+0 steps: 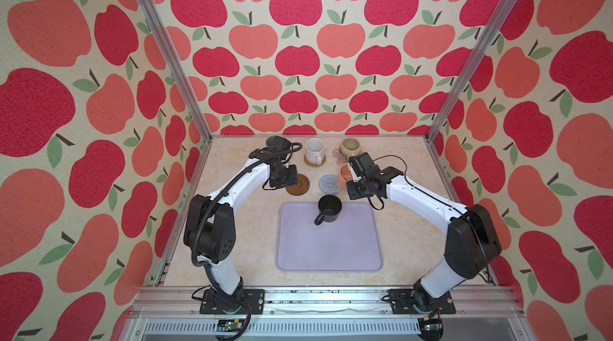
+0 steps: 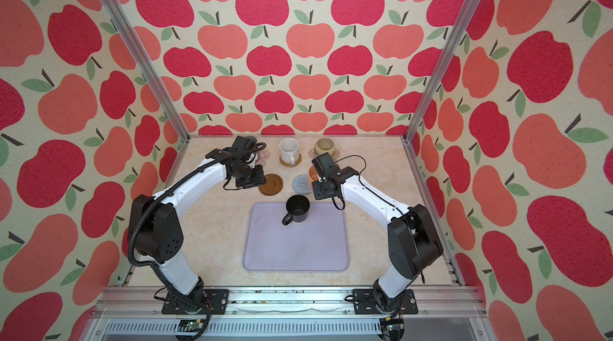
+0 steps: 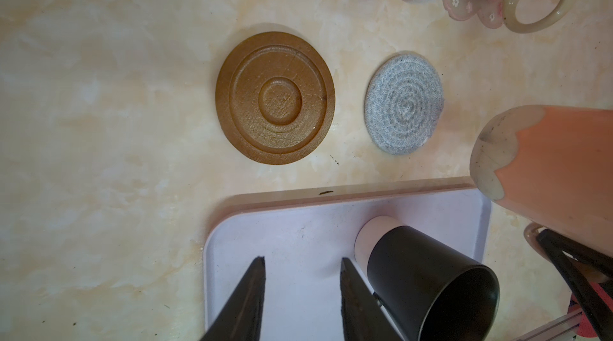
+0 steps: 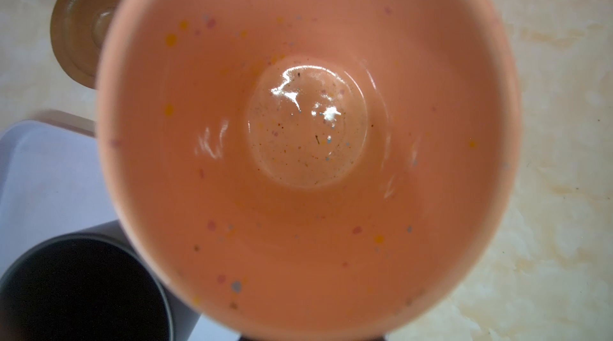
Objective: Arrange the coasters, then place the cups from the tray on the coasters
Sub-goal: 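Lower the orange mug onto the grey knit coaster with the right gripper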
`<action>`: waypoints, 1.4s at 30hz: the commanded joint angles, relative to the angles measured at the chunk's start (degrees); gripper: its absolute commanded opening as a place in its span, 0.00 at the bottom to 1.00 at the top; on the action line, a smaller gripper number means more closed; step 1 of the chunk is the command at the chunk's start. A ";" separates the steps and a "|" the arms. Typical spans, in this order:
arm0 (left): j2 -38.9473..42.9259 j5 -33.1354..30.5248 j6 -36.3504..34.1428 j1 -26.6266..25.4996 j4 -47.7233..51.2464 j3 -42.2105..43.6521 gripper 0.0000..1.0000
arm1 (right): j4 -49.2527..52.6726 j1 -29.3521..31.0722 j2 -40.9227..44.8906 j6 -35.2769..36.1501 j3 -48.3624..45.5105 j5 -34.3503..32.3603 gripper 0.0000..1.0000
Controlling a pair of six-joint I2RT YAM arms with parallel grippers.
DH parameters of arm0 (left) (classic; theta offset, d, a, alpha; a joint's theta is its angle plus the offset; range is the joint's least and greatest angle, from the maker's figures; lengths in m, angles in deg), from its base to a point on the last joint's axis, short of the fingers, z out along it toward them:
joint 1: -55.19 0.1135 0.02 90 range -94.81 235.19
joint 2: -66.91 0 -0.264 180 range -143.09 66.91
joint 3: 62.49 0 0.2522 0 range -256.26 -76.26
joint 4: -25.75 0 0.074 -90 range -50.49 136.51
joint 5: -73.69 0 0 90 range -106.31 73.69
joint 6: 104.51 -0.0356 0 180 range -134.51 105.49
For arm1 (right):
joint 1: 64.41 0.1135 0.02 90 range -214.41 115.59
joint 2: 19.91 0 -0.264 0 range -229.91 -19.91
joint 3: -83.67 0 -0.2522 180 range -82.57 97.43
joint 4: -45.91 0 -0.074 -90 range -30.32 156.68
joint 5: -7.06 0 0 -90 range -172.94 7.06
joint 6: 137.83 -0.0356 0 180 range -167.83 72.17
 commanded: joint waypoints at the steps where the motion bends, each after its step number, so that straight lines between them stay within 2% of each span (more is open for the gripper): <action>1: -1.64 -0.84 0.22 0.42 1.94 -2.17 0.40 | -4.07 -0.39 -1.90 1.71 4.79 1.42 0.00; 13: -1.43 0.17 0.59 2.39 0.51 -0.11 0.40 | -3.46 -0.23 -9.75 0.10 11.67 3.68 0.00; 24: -0.11 1.59 0.44 4.10 -1.26 2.69 0.40 | -2.33 1.33 -14.94 -0.02 16.47 2.03 0.00; 42: 0.60 2.72 0.22 5.03 -1.79 4.25 0.40 | -0.47 2.81 -17.89 -3.42 18.26 -0.78 0.00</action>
